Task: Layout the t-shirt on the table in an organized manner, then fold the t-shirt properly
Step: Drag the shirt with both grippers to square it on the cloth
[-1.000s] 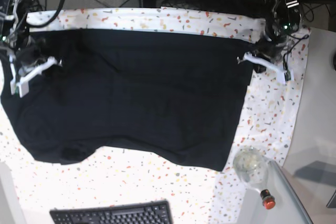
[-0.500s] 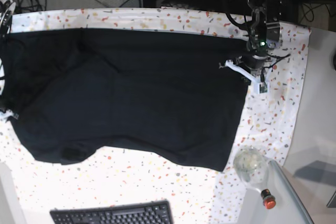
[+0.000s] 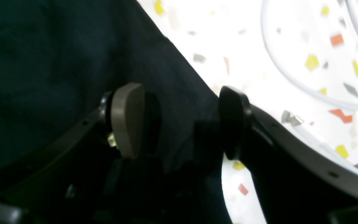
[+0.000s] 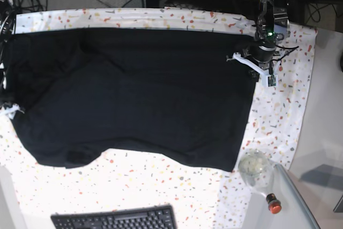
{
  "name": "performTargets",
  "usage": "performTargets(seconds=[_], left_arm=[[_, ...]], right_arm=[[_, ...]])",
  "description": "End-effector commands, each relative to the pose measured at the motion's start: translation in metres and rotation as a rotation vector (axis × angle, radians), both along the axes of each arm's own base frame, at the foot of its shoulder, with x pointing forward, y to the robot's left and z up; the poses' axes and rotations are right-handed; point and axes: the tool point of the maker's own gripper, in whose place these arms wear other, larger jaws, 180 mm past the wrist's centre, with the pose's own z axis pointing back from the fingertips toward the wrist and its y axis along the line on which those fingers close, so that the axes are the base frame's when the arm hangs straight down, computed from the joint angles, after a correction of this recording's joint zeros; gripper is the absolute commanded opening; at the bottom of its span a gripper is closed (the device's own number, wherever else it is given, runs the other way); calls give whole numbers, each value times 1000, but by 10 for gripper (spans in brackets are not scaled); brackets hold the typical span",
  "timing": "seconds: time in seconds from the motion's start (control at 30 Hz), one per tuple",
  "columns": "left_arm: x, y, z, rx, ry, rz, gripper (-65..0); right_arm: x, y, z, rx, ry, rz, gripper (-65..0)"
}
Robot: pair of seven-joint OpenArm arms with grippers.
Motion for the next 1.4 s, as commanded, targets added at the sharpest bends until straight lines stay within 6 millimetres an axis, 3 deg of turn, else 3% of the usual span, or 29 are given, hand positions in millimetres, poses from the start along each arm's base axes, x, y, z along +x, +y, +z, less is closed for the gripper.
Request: performTargets(seconds=[0.0, 0.13, 0.33, 0.4, 0.5, 0.67, 0.8, 0.9, 1.03, 1.17, 1.37], left_arm=[[-6, 8, 1, 21, 28, 4, -650], [-1, 6, 19, 32, -19, -13, -650], [7, 2, 35, 39, -66, -25, -650], [8, 3, 36, 39, -68, -24, -650], [7, 15, 39, 49, -75, 9, -650], [3, 40, 44, 70, -85, 75, -650], [-1, 57, 48, 85, -91, 119, -650], [-5, 71, 51, 97, -92, 154, -650], [-5, 74, 53, 90, -99, 138, -650], [-9, 84, 54, 95, -99, 163, -650], [-9, 84, 54, 96, -98, 163, -650]], right_arm=[[9, -16, 17, -34, -46, -10, -288], [6, -14, 14, -28, -40, -14, -288], [-4, 7, -5, 6, -13, -1, -317], [-6, 14, -10, 19, -8, 1, -417], [-8, 16, -11, 16, -13, 8, -650], [-4, 21, 2, 7, -81, 15, -650], [-13, 26, 24, -26, -103, 65, -650], [-22, 48, 45, -15, -119, 120, -650], [-38, 72, 72, 1, -134, 183, -650], [-61, 104, 68, 80, -88, 209, -650], [-90, 138, 40, 175, -31, 190, -650]])
